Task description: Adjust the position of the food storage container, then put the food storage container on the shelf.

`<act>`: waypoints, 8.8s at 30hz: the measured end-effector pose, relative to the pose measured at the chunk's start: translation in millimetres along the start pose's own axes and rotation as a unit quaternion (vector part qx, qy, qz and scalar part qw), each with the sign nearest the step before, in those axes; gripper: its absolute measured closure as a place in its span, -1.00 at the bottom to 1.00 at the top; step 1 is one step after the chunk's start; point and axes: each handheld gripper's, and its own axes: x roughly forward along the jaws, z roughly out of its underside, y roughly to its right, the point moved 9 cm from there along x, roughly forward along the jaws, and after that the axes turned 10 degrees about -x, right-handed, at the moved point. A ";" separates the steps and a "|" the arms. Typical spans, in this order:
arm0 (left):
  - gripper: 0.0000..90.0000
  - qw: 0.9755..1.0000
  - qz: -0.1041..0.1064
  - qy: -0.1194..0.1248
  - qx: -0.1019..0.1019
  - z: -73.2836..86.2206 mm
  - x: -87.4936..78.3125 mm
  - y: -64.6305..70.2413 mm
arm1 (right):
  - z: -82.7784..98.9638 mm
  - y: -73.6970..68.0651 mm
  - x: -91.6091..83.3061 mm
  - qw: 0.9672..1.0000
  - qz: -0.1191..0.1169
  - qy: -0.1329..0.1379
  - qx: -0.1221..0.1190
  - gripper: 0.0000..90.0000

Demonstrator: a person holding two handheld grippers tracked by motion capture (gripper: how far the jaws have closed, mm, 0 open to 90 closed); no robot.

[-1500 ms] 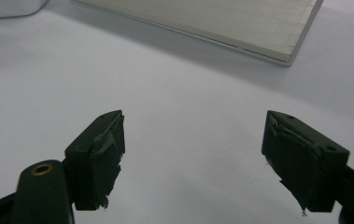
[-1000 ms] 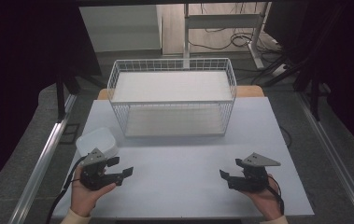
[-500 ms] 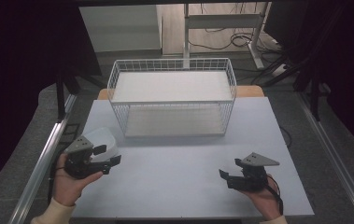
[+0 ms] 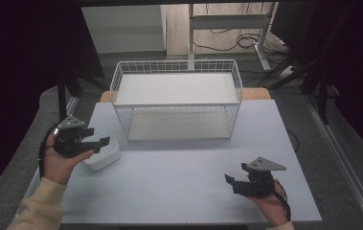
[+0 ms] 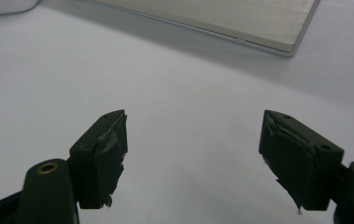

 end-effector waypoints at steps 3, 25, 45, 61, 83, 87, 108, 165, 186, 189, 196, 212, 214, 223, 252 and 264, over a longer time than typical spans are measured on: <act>-0.34 1.000 -0.003 -0.005 -0.004 -2.9 4.7 -10.1 | 1.5 0.5 0.9 1.000 0.003 -0.005 0.000 -0.47; 0.79 0.996 -0.043 -0.064 -0.035 -22.4 44.0 -87.8 | 5.8 4.2 4.3 1.000 0.005 -0.012 -0.001 -0.48; 1.00 0.987 -0.073 -0.126 -0.062 14.4 87.5 -126.8 | 10.5 5.2 6.2 1.000 0.013 -0.027 -0.004 -0.48; 1.00 0.987 -0.044 -0.143 -0.053 27.5 92.1 -120.1 | 10.9 5.0 6.3 0.999 0.014 -0.029 -0.002 -0.48; 1.00 0.987 0.020 -0.160 0.016 55.8 77.6 -50.4 | 9.7 1.6 6.1 0.999 0.011 -0.032 -0.002 -0.48; 1.00 0.986 0.027 -0.163 0.026 60.7 75.5 -35.9 | 9.7 1.7 5.6 0.999 0.011 -0.031 -0.002 -0.48; 1.00 0.995 0.002 -0.095 0.000 71.9 16.1 -25.3 | 10.5 5.7 3.7 0.999 0.014 -0.034 -0.004 -0.49; 1.00 0.980 0.103 -0.171 0.022 101.3 71.0 79.0 | 12.6 4.8 4.4 0.999 0.015 -0.045 -0.016 -0.50; 1.00 0.977 0.118 -0.175 0.027 93.1 90.7 102.3 | 12.7 4.6 4.4 0.999 0.014 -0.046 -0.017 -0.50; 1.00 0.976 0.124 -0.177 0.030 92.4 93.5 108.5 | 12.7 5.2 4.1 0.999 0.015 -0.046 -0.017 -0.50; 1.00 0.974 0.134 -0.178 0.037 89.1 100.0 122.9 | 12.5 5.2 3.6 0.999 0.016 -0.045 -0.017 -0.50; 1.00 0.971 0.149 -0.180 0.043 86.9 108.7 144.5 | 13.0 4.6 4.2 0.999 0.013 -0.046 -0.018 -0.50; 1.00 0.971 0.151 -0.179 0.040 86.6 109.9 146.5 | 12.5 4.6 3.8 0.999 0.014 -0.045 -0.018 -0.50; 1.00 0.972 0.153 -0.171 0.045 82.8 105.4 146.3 | 12.7 5.9 3.0 0.999 0.015 -0.044 -0.016 -0.50; -0.27 0.988 0.150 -0.043 -0.011 82.8 34.3 126.4 | 1.8 -5.8 0.5 1.000 -0.013 -0.014 -0.008 -0.48; -0.33 0.984 0.167 -0.042 -0.036 81.6 38.9 136.7 | -19.7 -16.9 -2.5 0.997 -0.053 0.020 0.043 -0.45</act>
